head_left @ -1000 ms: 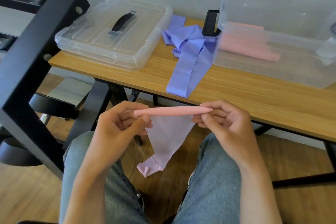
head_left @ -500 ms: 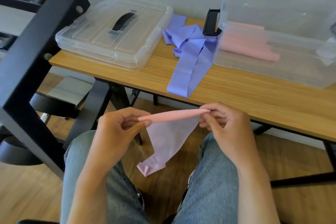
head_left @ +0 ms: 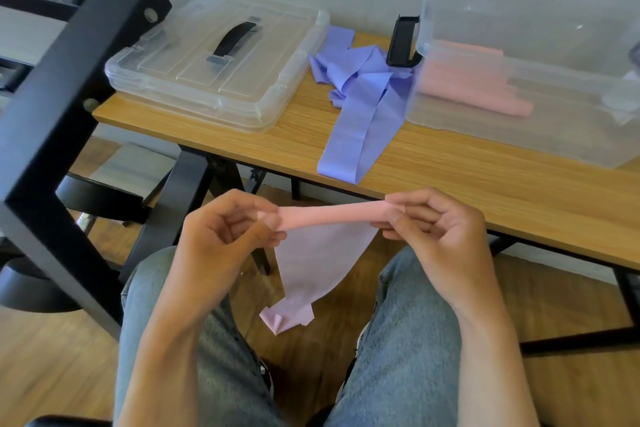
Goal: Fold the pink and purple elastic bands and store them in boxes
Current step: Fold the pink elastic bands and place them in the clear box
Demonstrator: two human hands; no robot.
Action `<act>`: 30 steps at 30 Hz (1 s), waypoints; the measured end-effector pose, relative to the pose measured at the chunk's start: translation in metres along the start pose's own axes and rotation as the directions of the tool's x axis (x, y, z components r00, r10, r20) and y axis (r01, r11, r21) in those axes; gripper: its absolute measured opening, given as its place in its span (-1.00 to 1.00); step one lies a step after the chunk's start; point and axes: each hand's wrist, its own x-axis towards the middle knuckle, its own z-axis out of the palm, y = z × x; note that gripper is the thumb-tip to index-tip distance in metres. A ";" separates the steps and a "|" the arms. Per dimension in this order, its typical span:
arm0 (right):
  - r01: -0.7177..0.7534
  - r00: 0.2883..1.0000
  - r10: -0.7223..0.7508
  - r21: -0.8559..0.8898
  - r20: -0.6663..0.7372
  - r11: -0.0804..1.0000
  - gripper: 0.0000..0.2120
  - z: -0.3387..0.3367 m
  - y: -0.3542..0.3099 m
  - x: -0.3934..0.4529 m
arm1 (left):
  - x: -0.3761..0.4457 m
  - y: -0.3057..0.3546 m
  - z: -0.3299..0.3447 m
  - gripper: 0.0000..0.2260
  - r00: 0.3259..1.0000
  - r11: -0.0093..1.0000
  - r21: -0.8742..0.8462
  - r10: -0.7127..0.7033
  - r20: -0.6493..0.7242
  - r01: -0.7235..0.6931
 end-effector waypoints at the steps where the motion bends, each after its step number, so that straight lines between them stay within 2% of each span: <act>1: -0.017 1.000 0.017 -0.022 0.010 1.000 -0.75 -0.001 0.000 0.000 | 0.000 0.000 -0.003 -0.78 1.000 0.999 0.045 0.004 0.011 -0.004; 3: -0.037 0.999 0.039 -0.077 0.024 0.996 -0.65 -0.004 0.001 -0.001 | -0.001 -0.001 -0.007 -0.64 0.999 0.992 0.125 0.011 0.032 -0.015; 4: -0.030 0.999 0.033 -0.121 0.023 0.992 -0.66 -0.004 0.000 -0.001 | -0.001 0.000 -0.008 -0.61 0.999 0.988 0.152 0.017 0.040 -0.023; 10: 0.044 0.998 -0.026 -0.332 0.058 0.942 -0.85 -0.001 0.001 -0.002 | -0.001 -0.006 -0.003 -0.76 0.997 0.939 0.339 0.071 -0.012 -0.063; 14: 0.045 0.994 -0.016 -0.261 0.112 0.964 -0.86 0.001 0.001 -0.003 | 0.000 -0.005 0.003 -0.86 0.999 0.976 0.216 -0.008 0.047 -0.002; 16: 0.024 0.997 -0.014 -0.135 0.074 0.991 -0.85 0.002 0.000 -0.003 | -0.001 -0.002 0.005 -0.86 0.998 0.992 0.123 -0.011 0.067 0.002; 18: -0.010 0.998 0.009 0.031 0.059 0.999 -0.87 0.002 -0.004 -0.003 | -0.003 0.004 0.006 -0.83 0.999 1.000 -0.005 -0.015 0.044 0.015; 20: -0.006 0.999 0.000 0.119 0.050 0.993 -0.86 0.001 -0.008 -0.004 | -0.005 0.010 0.006 -0.79 0.999 0.995 -0.093 -0.032 0.018 0.033; 24: 0.043 0.999 -0.043 0.022 0.014 0.999 -0.85 0.000 -0.006 -0.003 | -0.004 0.010 0.004 -0.86 0.999 0.998 -0.053 -0.022 0.030 0.024; 27: -0.012 1.000 0.013 -0.038 0.018 0.999 -0.66 -0.003 -0.001 -0.002 | -0.003 0.006 0.000 -0.69 0.998 0.998 0.059 -0.022 0.055 0.018; 28: -0.022 1.000 0.024 -0.076 0.015 0.997 -0.63 -0.004 0.001 -0.001 | -0.004 0.005 -0.001 -0.64 0.998 0.994 0.106 -0.013 0.058 0.007; 30: -0.013 1.000 0.017 -0.181 0.016 0.983 -0.68 -0.005 0.003 -0.001 | -0.003 0.004 -0.003 -0.66 0.997 0.978 0.207 0.010 0.071 -0.024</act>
